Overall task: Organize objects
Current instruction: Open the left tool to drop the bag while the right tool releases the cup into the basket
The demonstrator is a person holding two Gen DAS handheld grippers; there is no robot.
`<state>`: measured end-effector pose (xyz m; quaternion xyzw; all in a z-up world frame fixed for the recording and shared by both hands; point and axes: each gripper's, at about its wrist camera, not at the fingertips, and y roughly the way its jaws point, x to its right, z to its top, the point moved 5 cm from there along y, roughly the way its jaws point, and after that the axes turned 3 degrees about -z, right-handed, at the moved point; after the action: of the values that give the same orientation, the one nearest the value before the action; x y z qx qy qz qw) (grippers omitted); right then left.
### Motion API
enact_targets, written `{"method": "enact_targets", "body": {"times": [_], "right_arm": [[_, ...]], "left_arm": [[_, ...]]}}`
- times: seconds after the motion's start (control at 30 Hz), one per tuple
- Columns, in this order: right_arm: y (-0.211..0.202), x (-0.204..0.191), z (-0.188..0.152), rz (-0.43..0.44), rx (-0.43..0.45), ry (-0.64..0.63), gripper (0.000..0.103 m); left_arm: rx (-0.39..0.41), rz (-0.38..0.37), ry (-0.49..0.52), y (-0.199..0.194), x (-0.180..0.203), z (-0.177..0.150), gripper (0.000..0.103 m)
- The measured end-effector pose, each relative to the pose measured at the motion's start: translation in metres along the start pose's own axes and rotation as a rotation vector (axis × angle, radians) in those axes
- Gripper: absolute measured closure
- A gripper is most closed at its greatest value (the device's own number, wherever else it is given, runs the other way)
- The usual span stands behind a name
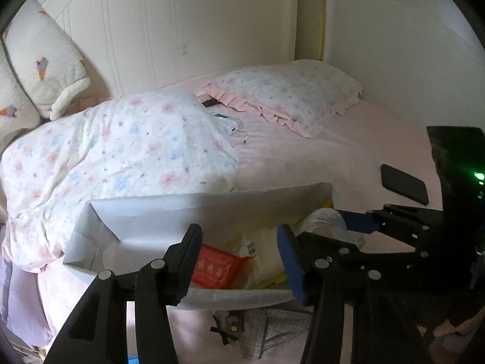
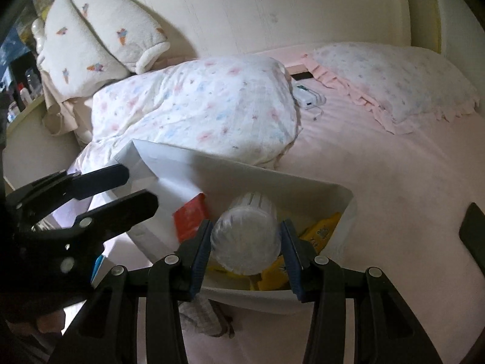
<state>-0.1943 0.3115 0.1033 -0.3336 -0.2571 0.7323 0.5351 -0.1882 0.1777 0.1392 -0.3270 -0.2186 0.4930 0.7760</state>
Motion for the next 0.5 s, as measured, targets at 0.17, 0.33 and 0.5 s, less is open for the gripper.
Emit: {"method": "enact_targets", "body": {"times": [0.17, 0.33, 0.5], "right_arm": [[-0.005, -0.006, -0.003, 0.036, 0.021, -0.002, 0.057], [-0.019, -0.017, -0.004, 0.052, 0.081, -0.037, 0.057], [-0.034, -0.04, -0.016, 0.159, 0.125, -0.06, 0.057]], "left_arm": [[-0.019, -0.032, -0.065, 0.002, -0.01, -0.009, 0.054], [-0.014, -0.028, -0.153, -0.01, -0.032, -0.027, 0.054], [0.0, -0.074, -0.339, -0.038, -0.067, -0.051, 0.054]]}}
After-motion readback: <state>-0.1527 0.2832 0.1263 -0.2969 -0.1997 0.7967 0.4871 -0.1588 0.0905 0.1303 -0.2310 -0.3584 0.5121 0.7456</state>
